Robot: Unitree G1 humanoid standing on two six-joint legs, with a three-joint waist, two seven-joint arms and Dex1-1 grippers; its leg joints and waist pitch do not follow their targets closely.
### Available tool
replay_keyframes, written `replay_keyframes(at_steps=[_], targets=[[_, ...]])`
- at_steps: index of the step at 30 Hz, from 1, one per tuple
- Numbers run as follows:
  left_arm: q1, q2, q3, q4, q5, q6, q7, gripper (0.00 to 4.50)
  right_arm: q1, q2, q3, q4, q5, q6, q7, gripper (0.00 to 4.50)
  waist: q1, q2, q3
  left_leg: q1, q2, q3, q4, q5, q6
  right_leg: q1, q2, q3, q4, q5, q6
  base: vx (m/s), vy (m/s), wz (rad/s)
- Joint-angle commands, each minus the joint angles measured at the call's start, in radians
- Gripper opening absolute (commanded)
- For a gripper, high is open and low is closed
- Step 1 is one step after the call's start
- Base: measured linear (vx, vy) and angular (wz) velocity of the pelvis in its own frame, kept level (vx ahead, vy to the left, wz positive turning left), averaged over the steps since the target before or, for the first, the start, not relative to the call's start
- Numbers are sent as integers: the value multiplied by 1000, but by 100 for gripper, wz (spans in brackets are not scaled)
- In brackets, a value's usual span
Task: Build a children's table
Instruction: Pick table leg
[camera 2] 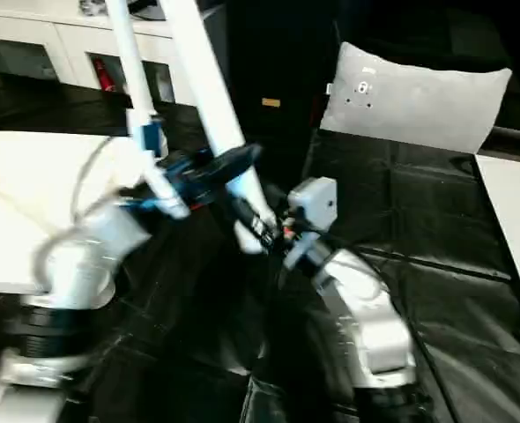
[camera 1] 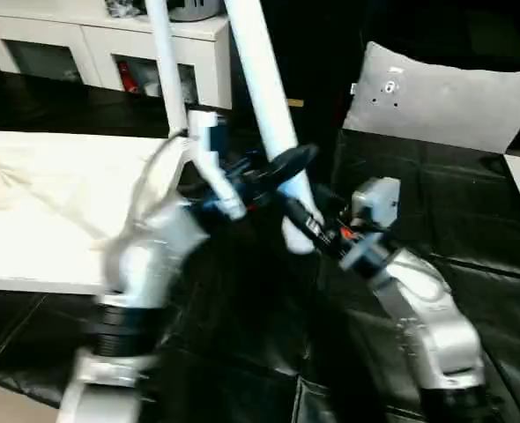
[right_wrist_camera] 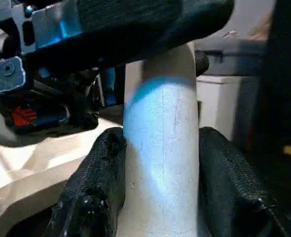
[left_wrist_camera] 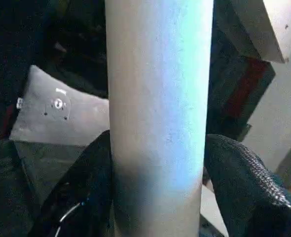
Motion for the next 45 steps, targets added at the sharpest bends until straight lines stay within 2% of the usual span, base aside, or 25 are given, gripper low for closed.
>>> replay_keyframes(at_steps=[1,2,7,8,11,12,16,21,23,24,31,33,35,37,39,41,42,43,45], targets=[[13,-7,-15,-22,16,-3,13,237,-11,3,5,9,-21,-33,-21,186,2,0,-63,-15,57,-16,-75,-62,48,68,-92,62,-83,-245,-110,0,0,0],[16,-5,-16,-23,17,0,12,237,-11,2,6,12,-26,-41,-23,186,0,4,-63,-13,58,-17,-75,-60,50,67,-91,62,-80,-236,-113,0,0,0],[23,-8,-20,-28,19,3,24,237,-11,0,10,33,-47,-78,-40,186,-2,5,-63,-11,59,-16,-75,-68,54,66,-89,62,-79,-218,-128,0,0,0],[22,-10,-20,-27,20,0,26,237,-11,0,10,36,-49,-83,-42,186,-2,9,-62,-11,60,-16,-75,-73,54,65,-90,62,-79,-215,-132,0,0,0],[21,-7,-27,-22,27,-11,24,237,-11,1,10,44,-52,-94,-46,186,-2,6,-62,-11,59,-16,-75,-76,57,66,-90,63,-80,-219,-130,0,0,0],[24,14,-48,-18,49,-26,0,237,-11,3,10,49,-52,-100,-47,186,-1,10,-61,-12,60,-17,-75,-74,60,65,-90,62,-80,-215,-129,0,0,0],[20,52,-65,-3,86,-48,-26,237,-6,-3,17,51,-51,-107,-41,186,-5,10,-61,-10,61,-18,-77,-86,58,65,-89,62,-80,-222,-125,0,0,0],[-8,128,-114,43,204,-146,-51,248,-2,-18,31,66,-66,-131,-32,186,-8,14,-64,-8,61,-19,-77,-80,51,66,-90,63,-76,-196,-127,0,0,0],[-12,142,-129,46,225,-163,-59,231,-4,-19,31,69,-66,-134,-32,186,-6,14,-65,-8,63,-19,-76,-81,51,65,-91,63,-78,-190,-137,0,0,0],[-12,150,-143,45,241,-181,-69,231,-5,-20,30,71,-64,-136,-34,186,-7,14,-65,-10,62,-19,-77,-75,49,69,-92,63,-73,-175,-142,0,0,0],[-12,162,-177,60,287,-234,-81,205,-9,-25,34,80,-64,-142,-41,186,-8,12,-65,-10,61,-17,-75,-74,52,69,-93,63,-74,-178,-147,0,0,0],[-12,150,-165,60,268,-222,-75,204,-9,-26,36,80,-64,-143,-41,186,-9,12,-65,-10,62,-17,-76,-76,50,69,-93,63,-74,-187,-146,0,0,0],[-17,101,-106,53,185,-166,-37,203,-9,-28,38,80,-64,-144,-39,186,-8,10,-65,-11,61,-15,-73,-74,47,69,-95,63,-73,-187,-156,0,0,0],[-18,90,-92,50,166,-153,-29,202,-10,-29,39,80,-63,-145,-39,186,-7,10,-66,-12,60,-15,-72,-68,50,70,-94,62,-71,-178,-164,0,0,0],[-22,43,-43,33,84,-107,4,201,-13,-29,41,82,-64,-145,-42,186,-8,9,-66,-13,59,-14,-70,-64,56,70,-93,62,-70,-171,-168,0,0,0],[-26,21,-20,29,46,-86,25,200,-16,-29,42,82,-67,-141,-46,186,-8,7,-65,-14,59,-13,-69,-61,61,70,-93,61,-72,-169,-177,0,0,0],[-30,13,-11,30,32,-79,35,200,-19,-29,42,82,-68,-138,-49,186,-7,8,-65,-14,58,-14,-70,-62,66,70,-91,60,-73,-179,-172,0,0,0],[-36,19,-15,35,45,-75,39,200,-22,-32,44,82,-67,-131,-47,186,-7,4,-65,-14,58,-14,-70,-64,70,70,-91,60,-75,-191,-164,0,0,0],[-42,31,-21,41,72,-75,36,200,-24,-37,48,82,-64,-125,-40,186,-6,6,-65,-12,58,-15,-70,-59,74,68,-89,60,-76,-200,-150,0,0,0]])
